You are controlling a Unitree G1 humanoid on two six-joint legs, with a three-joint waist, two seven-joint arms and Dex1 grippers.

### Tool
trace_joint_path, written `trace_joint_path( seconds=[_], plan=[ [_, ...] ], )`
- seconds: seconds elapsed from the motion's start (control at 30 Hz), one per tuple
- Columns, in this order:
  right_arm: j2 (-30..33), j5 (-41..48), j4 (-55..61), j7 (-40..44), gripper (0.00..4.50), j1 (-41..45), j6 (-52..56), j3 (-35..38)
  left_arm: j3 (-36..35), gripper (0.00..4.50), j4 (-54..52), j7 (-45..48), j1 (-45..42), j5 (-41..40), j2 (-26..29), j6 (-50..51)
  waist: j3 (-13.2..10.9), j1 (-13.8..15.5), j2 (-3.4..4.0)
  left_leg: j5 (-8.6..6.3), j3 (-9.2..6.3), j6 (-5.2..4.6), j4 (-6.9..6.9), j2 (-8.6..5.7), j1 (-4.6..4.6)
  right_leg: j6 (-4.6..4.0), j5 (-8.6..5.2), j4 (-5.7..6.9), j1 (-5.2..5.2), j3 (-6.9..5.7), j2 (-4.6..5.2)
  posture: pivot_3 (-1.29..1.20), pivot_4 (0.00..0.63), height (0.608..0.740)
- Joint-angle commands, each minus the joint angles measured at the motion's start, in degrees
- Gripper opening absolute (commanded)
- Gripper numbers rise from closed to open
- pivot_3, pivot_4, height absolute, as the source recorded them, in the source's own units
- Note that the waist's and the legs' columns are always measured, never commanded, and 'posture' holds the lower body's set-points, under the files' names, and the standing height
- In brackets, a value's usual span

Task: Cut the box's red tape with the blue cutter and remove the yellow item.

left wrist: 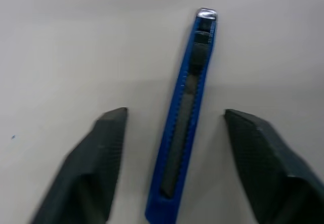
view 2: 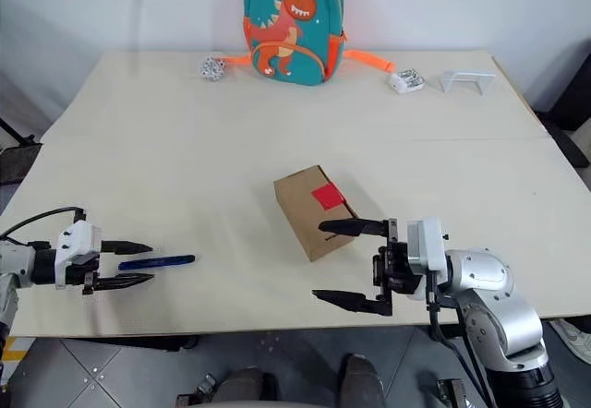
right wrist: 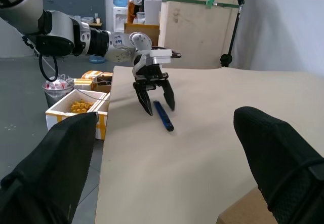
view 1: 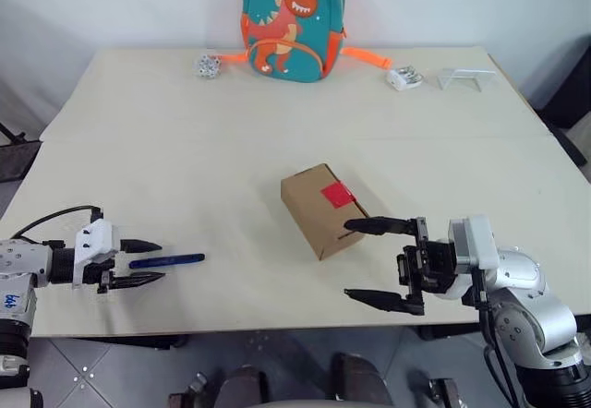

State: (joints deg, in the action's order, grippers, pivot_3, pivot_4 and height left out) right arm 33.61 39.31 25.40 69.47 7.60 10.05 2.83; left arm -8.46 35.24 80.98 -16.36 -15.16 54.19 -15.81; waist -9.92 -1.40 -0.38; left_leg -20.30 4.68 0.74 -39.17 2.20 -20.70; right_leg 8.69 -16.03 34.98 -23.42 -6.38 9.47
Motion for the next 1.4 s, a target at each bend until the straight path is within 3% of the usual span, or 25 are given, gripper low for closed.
trace_joint_path(
  seconds=[0.03, 0.13, 0.4, 0.67, 0.83, 0.97, 1.03, 1.13, 1.27, 1.4],
  plan=[
    [0.8, 0.4, 1.5, -0.1, 4.5, 0.4, -0.8, 0.8, 1.9, 1.78, 3.1, -0.4, 1.0, 3.5, 1.1, -0.5, 0.0, 0.0, 0.02, 0.0, 0.02, 0.0, 0.0, 0.01, 0.06, -0.01, -0.01, 0.01, 0.04, 0.02, 0.0, 0.0, 0.15, 0.74],
    [0.9, 0.4, 1.4, -0.1, 4.5, 0.7, -0.7, 0.9, 2.2, 0.93, 3.8, -0.3, 0.7, 3.4, 1.0, -0.8, 0.0, 0.0, 0.04, 0.0, 0.14, -0.01, 0.01, 0.04, 0.23, -0.09, -0.05, 0.06, 0.11, 0.1, 0.0, 0.0, 0.15, 0.74],
    [1.4, 0.6, 0.7, 0.1, 4.5, 1.1, -0.6, 1.1, 2.2, 0.93, 0.8, 0.2, -0.1, 1.2, -0.6, 0.9, 0.0, 0.1, 0.05, 0.01, 0.39, -0.03, 0.01, 0.08, 0.35, -0.15, -0.03, 0.11, 0.1, 0.26, 0.0, 0.0, 0.15, 0.74],
    [3.1, 0.9, 0.5, 0.6, 4.5, 0.4, -0.6, 2.3, 3.6, 0.93, -17.3, -0.8, 1.2, -1.0, -0.7, 8.5, 0.0, 1.3, 0.0, -0.11, 0.5, -0.05, 0.01, 0.12, 0.26, -0.14, -0.03, 0.06, -0.05, 0.24, 0.0, 0.0, 0.15, 0.74],
    [6.9, 1.5, 0.0, -0.3, 4.5, -1.2, 0.7, 7.0, 9.4, 0.93, -38.8, -4.8, -0.1, -0.8, -1.2, 23.4, 0.0, 1.9, -0.06, -0.3, 0.56, -0.13, -0.04, 0.14, 0.11, -0.1, -0.01, -0.13, -0.08, 0.13, -0.01, 0.0, 0.15, 0.74],
    [12.9, 2.1, 4.2, -2.5, 4.5, -9.8, 6.3, 13.9, 19.1, 0.93, -55.1, -12.4, -4.1, -0.5, -6.2, 42.9, 0.0, 2.6, -0.05, -0.35, 0.65, -0.14, -0.03, 0.15, 0.11, -0.07, 0.0, -0.25, -0.09, 0.11, -0.01, 0.0, 0.15, 0.74],
    [15.0, 2.8, 5.5, -2.0, 4.5, -13.8, 7.6, 17.4, 22.5, 0.93, -58.3, -15.2, -6.2, -0.4, -9.0, 49.5, -0.1, 2.9, -0.06, -0.36, 0.67, -0.15, -0.04, 0.15, 0.08, -0.05, 0.01, -0.32, -0.08, 0.11, -0.01, 0.0, 0.15, 0.74],
    [16.3, 3.9, 7.0, -2.0, 4.5, -17.2, 8.7, 21.0, 25.8, 0.93, -60.1, -17.9, -8.1, 1.9, -10.2, 53.4, -0.1, 2.7, -0.12, -0.36, 0.71, -0.16, -0.13, 0.16, 0.08, -0.08, 0.0, -0.37, -0.05, 0.15, -0.04, 0.0, 0.15, 0.74],
    [17.0, 2.6, 9.4, -2.2, 4.5, -22.9, 9.5, 23.6, 31.0, 0.93, -59.6, -22.7, -11.8, 3.4, -16.0, 58.4, -0.1, 2.9, -0.17, -0.31, 0.77, -0.21, -0.2, 0.2, 0.22, -0.18, 0.0, -0.44, 0.1, 0.23, -0.08, 0.0, 0.15, 0.74],
    [16.8, -0.6, 12.3, -5.4, 3.54, -25.4, 10.0, 23.2, 33.8, 0.91, -60.2, -26.4, -14.2, 3.3, -20.1, 64.4, -0.1, 3.1, -0.2, -0.33, 0.73, -0.22, -0.31, 0.2, 0.14, -0.18, 0.01, -0.46, 0.1, 0.23, -0.08, 0.0, 0.15, 0.74]
  ],
)
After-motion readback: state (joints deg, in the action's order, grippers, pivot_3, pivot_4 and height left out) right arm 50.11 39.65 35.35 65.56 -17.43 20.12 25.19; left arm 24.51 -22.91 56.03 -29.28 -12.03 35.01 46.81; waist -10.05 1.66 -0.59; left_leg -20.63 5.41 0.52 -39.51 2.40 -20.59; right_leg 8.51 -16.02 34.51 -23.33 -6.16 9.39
